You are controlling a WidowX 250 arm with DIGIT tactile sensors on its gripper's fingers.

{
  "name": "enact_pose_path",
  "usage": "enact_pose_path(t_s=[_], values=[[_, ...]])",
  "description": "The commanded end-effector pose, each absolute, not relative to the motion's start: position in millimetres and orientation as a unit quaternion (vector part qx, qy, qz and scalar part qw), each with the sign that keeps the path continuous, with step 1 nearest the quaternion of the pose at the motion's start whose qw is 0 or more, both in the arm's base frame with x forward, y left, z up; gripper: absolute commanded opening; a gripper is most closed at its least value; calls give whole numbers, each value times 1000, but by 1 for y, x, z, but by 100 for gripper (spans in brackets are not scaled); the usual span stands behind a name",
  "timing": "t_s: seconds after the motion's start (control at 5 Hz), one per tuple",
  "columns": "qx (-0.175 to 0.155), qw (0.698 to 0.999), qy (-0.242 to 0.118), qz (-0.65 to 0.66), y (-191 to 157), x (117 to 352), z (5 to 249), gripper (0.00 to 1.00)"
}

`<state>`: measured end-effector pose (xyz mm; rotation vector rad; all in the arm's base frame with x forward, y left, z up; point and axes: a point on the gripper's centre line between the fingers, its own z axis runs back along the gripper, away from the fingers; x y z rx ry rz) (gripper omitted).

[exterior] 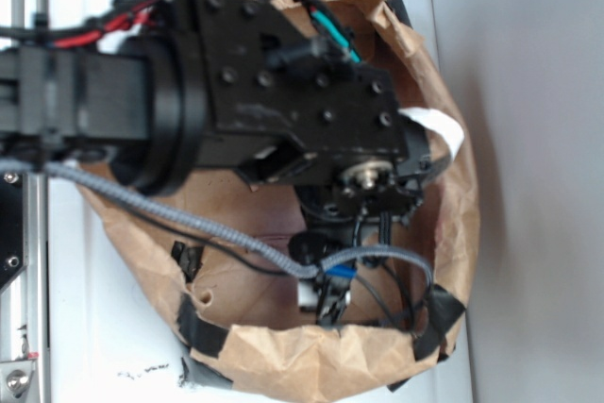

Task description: Grab the green animal.

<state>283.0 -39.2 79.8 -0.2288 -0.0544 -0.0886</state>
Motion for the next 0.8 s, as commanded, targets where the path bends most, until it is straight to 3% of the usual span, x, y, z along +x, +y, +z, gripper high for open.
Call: enact_pose_path(t_s=[0.0, 0.2, 0.4, 0.6], values=[[-75, 994, -81, -16, -45, 341, 83, 100], [-50, 997, -65, -16, -42, 351, 65, 100], [-57, 997, -52, -7, -39, 340, 62, 0], [-64, 997, -48, -13, -33, 329, 63, 0]])
